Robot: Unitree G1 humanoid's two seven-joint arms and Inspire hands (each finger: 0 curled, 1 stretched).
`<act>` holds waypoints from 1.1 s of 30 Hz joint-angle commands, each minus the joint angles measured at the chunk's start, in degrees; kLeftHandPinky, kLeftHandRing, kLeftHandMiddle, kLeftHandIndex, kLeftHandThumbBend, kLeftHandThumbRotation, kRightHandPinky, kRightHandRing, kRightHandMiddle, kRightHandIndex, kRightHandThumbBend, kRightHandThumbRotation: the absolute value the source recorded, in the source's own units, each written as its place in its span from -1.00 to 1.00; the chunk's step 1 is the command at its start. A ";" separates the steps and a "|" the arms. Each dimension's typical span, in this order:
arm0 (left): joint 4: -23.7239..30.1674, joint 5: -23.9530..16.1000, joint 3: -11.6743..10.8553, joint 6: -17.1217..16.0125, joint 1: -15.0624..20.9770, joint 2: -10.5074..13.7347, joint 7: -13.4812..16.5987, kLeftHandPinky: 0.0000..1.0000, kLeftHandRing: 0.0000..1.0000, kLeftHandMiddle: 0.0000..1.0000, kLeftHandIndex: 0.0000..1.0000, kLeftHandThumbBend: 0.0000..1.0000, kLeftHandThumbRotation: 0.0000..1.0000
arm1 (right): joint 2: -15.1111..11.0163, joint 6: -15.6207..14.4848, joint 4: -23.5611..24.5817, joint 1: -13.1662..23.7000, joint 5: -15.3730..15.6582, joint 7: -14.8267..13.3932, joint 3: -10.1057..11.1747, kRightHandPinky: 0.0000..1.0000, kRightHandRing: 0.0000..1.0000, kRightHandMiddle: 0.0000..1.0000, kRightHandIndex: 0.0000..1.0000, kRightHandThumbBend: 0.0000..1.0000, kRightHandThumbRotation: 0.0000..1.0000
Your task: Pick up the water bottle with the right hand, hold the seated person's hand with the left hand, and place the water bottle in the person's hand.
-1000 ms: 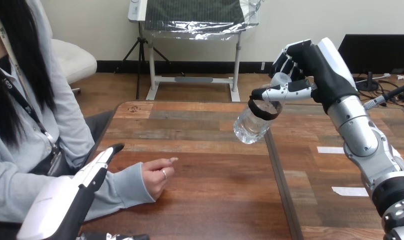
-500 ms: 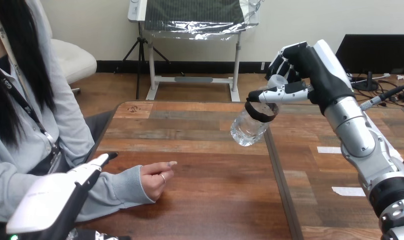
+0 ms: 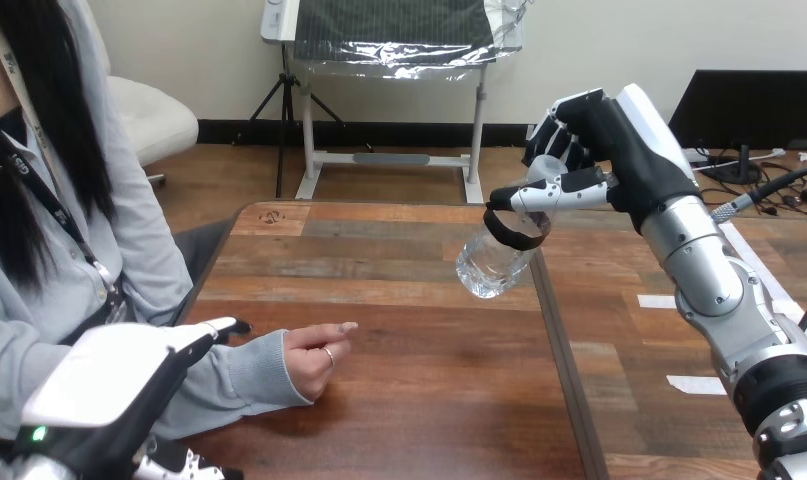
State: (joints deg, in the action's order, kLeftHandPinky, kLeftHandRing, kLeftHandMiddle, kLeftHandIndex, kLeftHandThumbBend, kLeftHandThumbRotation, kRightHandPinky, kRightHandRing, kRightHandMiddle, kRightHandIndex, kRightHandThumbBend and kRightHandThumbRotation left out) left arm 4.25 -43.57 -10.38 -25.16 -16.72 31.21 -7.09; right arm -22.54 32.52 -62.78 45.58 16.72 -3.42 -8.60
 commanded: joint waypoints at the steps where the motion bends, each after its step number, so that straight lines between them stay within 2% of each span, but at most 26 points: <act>1: -2.75 -0.65 2.37 1.74 6.74 3.99 -1.48 0.47 0.53 0.54 0.60 1.00 -0.55 | -0.23 1.44 2.47 2.48 -0.42 -0.60 1.13 -0.78 -0.67 -0.53 -0.52 0.37 -1.00; 9: -8.49 -2.69 5.43 1.23 10.68 7.15 0.56 0.44 0.49 0.50 0.54 1.00 -0.52 | -0.49 1.26 3.00 1.95 -0.94 0.52 1.37 -0.79 -0.69 -0.54 -0.53 0.37 -1.00; 15: -13.77 -3.76 7.72 0.61 13.74 8.86 2.69 0.43 0.49 0.50 0.53 1.00 -0.50 | -1.24 1.72 3.33 1.43 0.02 0.21 0.90 -0.77 -0.67 -0.52 -0.51 0.38 -1.00; 18: -15.64 -3.85 8.76 1.55 15.08 9.51 2.19 0.44 0.51 0.51 0.55 1.00 -0.48 | -1.32 1.29 3.64 1.17 0.04 0.18 0.97 -0.77 -0.66 -0.51 -0.50 0.38 -1.00; 21: -18.69 -5.01 10.13 1.01 16.76 10.52 3.95 0.46 0.52 0.52 0.57 1.00 -0.44 | -1.27 0.65 4.17 0.80 -0.85 1.38 1.42 -0.75 -0.65 -0.49 -0.49 0.37 -1.00; 24: -20.90 -5.04 10.95 0.53 17.92 10.93 5.57 0.46 0.53 0.52 0.57 1.00 -0.43 | -1.44 1.35 4.20 0.54 -0.97 1.54 1.55 -0.75 -0.64 -0.48 -0.48 0.36 -1.00; 27: -23.47 -5.50 12.19 0.45 19.41 11.56 6.93 0.46 0.53 0.52 0.57 1.00 -0.42 | -1.17 1.98 4.49 0.15 -2.69 3.47 2.46 -0.75 -0.65 -0.49 -0.49 0.35 -1.00; 30: -25.48 -5.60 13.17 0.22 20.67 12.15 7.74 0.46 0.54 0.52 0.58 1.00 -0.41 | -1.43 2.38 4.64 -0.09 -2.76 3.76 2.50 -0.76 -0.66 -0.49 -0.50 0.34 -1.00; 33: -27.10 -7.31 14.75 0.70 21.90 13.18 9.00 0.47 0.54 0.52 0.59 1.00 -0.38 | -1.44 2.24 4.90 -0.33 -3.39 4.59 2.87 -0.76 -0.66 -0.49 -0.50 0.33 -1.00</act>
State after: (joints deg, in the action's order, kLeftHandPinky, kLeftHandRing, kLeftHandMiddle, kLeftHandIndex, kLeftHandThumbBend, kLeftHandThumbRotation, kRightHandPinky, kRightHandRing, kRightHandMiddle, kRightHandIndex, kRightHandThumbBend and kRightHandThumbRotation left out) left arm -19.47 -48.66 1.84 -24.80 -0.09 41.86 -0.51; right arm -22.96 32.93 -61.45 43.01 15.44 0.68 -8.13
